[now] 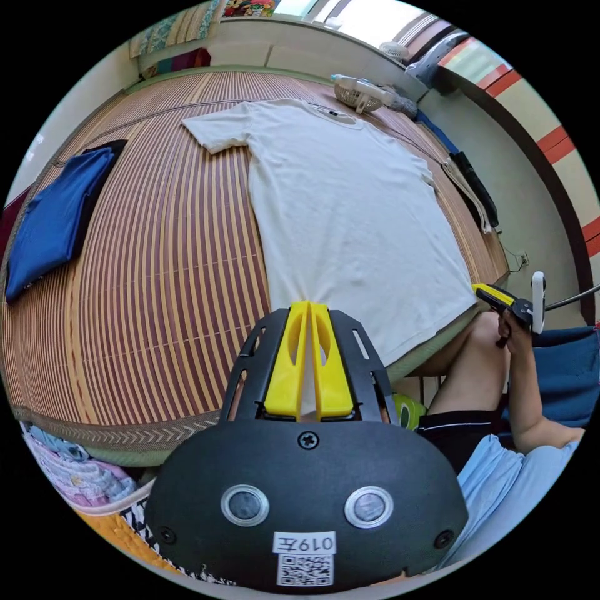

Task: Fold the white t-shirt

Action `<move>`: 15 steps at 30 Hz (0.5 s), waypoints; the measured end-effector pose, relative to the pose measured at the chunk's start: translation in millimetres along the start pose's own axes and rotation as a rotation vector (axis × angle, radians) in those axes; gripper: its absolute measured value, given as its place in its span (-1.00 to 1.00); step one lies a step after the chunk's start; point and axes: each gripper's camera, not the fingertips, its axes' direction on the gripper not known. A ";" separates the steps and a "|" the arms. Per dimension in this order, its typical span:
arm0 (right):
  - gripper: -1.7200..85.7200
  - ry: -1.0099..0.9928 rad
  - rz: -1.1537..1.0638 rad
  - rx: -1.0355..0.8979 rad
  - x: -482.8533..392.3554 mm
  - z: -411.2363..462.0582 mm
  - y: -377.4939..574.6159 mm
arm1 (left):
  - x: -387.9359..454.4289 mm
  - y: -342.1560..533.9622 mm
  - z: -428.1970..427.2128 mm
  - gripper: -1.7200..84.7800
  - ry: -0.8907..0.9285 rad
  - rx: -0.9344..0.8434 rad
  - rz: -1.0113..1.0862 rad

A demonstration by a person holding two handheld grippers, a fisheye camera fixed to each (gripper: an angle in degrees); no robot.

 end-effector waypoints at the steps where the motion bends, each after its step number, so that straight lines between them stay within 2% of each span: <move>1: -0.97 0.006 -0.010 0.004 10.1 -1.8 1.1 | 1.0 7.8 -1.6 -0.93 0.002 0.006 0.002; 3: -0.96 -0.016 -0.005 0.036 31.1 -7.7 5.0 | 0.7 23.3 -10.2 -0.92 0.055 0.064 0.009; 6: -0.89 -0.169 0.057 0.112 82.9 -19.5 15.4 | -10.6 53.3 -26.4 -0.91 0.196 0.160 -0.026; 8: -0.83 -0.383 0.079 0.108 127.2 -15.8 18.4 | -24.4 74.3 -29.8 -0.87 0.258 0.170 -0.062; 11: -0.83 -0.582 0.102 0.082 171.5 -4.8 15.5 | -40.5 93.2 -23.4 -0.82 0.285 0.129 -0.151; 15: -0.86 -0.593 0.104 0.029 197.0 4.8 8.1 | -47.3 105.4 -18.3 -0.80 0.282 0.112 -0.245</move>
